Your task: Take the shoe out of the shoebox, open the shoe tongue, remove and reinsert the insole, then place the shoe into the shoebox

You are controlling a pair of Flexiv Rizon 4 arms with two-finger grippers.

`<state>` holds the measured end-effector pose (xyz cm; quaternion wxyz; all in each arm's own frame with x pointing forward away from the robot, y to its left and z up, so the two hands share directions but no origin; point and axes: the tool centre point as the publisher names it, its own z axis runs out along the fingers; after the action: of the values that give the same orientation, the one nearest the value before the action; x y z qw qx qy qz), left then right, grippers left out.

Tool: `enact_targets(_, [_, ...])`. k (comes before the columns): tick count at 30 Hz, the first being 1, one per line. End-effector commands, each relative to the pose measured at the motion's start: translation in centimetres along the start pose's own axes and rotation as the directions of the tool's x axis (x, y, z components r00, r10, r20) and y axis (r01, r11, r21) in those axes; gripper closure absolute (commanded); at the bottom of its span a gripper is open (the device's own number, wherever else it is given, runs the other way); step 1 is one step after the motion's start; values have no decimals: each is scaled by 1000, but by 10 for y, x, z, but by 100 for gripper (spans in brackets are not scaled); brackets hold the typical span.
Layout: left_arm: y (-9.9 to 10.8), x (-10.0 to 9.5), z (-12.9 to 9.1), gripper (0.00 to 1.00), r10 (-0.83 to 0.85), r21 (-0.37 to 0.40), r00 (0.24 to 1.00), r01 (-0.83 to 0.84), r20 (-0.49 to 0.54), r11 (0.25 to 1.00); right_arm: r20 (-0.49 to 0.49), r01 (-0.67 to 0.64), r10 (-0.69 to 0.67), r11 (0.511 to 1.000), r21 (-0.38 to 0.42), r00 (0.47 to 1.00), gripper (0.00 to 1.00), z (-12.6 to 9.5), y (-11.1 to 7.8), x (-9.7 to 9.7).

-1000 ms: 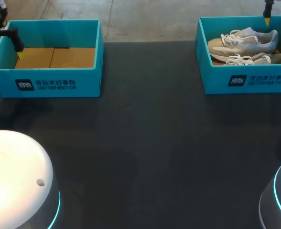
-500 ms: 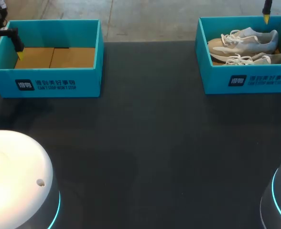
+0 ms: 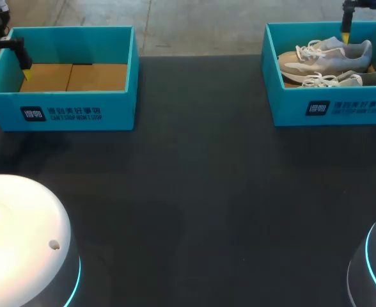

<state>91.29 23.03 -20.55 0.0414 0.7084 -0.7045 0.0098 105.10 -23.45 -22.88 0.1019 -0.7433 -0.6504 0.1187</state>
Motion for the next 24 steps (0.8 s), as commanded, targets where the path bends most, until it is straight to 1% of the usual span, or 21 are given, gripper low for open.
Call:
enact_targets(1, [0,0,0,0,0,0,1000,0,2,1000,-9,-10,8,950,-312,1000,0,7,-37,3])
enact_targets(10, [0,0,0,0,0,0,1000,0,2,1000,-15,-27,24,946,-323,1000,0,14,-52,7])
enact_targets(14, [0,0,0,0,0,0,1000,0,2,1000,0,-22,24,935,-355,1000,0,18,-57,10])
enact_targets(18, [0,0,0,0,0,0,1000,0,2,1000,2,-30,34,921,-389,999,0,21,-59,10])
enact_targets(24, [0,0,0,0,0,0,1000,0,2,1000,-8,-48,49,919,-392,999,0,22,-59,8])
